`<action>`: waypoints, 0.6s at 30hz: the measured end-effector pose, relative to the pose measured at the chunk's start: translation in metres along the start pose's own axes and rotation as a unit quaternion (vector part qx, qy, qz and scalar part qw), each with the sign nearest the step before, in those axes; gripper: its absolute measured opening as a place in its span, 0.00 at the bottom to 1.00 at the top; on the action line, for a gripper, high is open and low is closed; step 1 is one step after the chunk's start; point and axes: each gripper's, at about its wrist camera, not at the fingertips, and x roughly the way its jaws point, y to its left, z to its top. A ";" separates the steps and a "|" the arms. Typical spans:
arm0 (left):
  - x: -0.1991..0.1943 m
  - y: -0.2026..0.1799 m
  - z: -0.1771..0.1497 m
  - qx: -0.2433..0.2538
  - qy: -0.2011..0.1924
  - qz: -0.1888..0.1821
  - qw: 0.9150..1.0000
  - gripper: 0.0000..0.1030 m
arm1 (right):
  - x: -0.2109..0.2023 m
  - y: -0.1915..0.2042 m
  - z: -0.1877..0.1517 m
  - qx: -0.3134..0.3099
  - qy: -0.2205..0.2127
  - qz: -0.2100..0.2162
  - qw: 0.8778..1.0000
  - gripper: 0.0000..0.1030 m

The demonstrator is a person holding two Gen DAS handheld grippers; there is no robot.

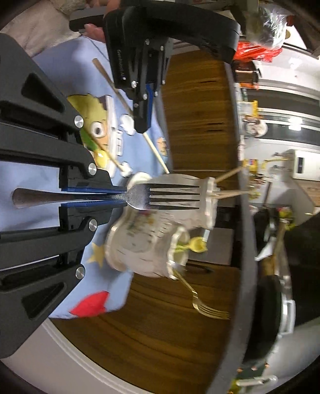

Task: Organize utensils
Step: 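Carry the chopstick up to the tall cup while the right tool carries the silver fork to the shorter cup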

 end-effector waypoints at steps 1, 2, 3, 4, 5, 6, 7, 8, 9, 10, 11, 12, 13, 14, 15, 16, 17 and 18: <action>-0.002 -0.001 0.001 0.002 -0.007 0.001 1.000 0.06 | -0.002 0.000 0.001 -0.001 -0.010 -0.002 1.000 0.05; -0.004 -0.002 0.003 0.005 -0.016 0.001 1.000 0.06 | -0.002 0.000 0.004 -0.001 -0.020 -0.003 1.000 0.05; -0.007 -0.004 0.005 0.006 -0.029 -0.004 1.000 0.06 | -0.003 -0.001 0.006 -0.001 -0.027 -0.004 1.000 0.05; -0.010 -0.005 0.007 0.006 -0.039 -0.007 0.999 0.06 | -0.004 -0.001 0.009 -0.001 -0.036 -0.006 0.999 0.05; -0.012 -0.005 0.009 0.005 -0.049 -0.009 0.999 0.06 | -0.006 -0.003 0.012 -0.001 -0.048 -0.006 0.999 0.05; -0.013 -0.005 0.011 0.005 -0.057 -0.011 0.998 0.06 | -0.007 -0.003 0.014 0.000 -0.056 -0.007 0.998 0.05; -0.015 -0.005 0.014 0.005 -0.068 -0.015 0.998 0.06 | -0.009 -0.004 0.018 0.001 -0.064 -0.009 0.998 0.05; -0.018 -0.006 0.018 0.004 -0.082 -0.018 0.996 0.06 | -0.010 -0.007 0.023 0.004 -0.074 -0.011 0.997 0.05; -0.019 -0.007 0.021 0.005 -0.095 -0.023 0.995 0.06 | -0.009 -0.009 0.025 0.007 -0.079 -0.012 0.997 0.05; -0.021 -0.009 0.024 0.007 -0.106 -0.024 0.994 0.06 | -0.009 -0.013 0.029 0.011 -0.086 -0.014 0.996 0.05; -0.022 -0.011 0.028 0.008 -0.114 -0.025 0.993 0.06 | -0.008 -0.016 0.034 0.015 -0.091 -0.015 0.996 0.05; -0.022 -0.013 0.034 0.010 -0.124 -0.027 0.992 0.06 | -0.007 -0.021 0.040 0.021 -0.098 -0.016 0.995 0.05; -0.022 -0.014 0.039 0.010 -0.135 -0.032 0.990 0.06 | -0.005 -0.026 0.045 0.027 -0.104 -0.018 0.994 0.05; -0.022 -0.014 0.044 0.009 -0.143 -0.039 0.989 0.06 | -0.005 -0.029 0.048 0.032 -0.109 -0.020 0.993 0.05; -0.022 -0.016 0.051 0.006 -0.157 -0.047 0.986 0.06 | -0.004 -0.034 0.053 0.040 -0.116 -0.021 0.992 0.05; -0.021 -0.016 0.058 0.004 -0.167 -0.052 0.984 0.06 | -0.003 -0.040 0.059 0.049 -0.122 -0.019 0.991 0.05; -0.019 -0.017 0.064 0.003 -0.175 -0.057 0.983 0.06 | -0.001 -0.046 0.066 0.060 -0.129 -0.018 0.990 0.05; -0.016 -0.018 0.072 0.002 -0.182 -0.060 0.981 0.06 | 0.000 -0.049 0.071 0.066 -0.135 -0.017 0.988 0.05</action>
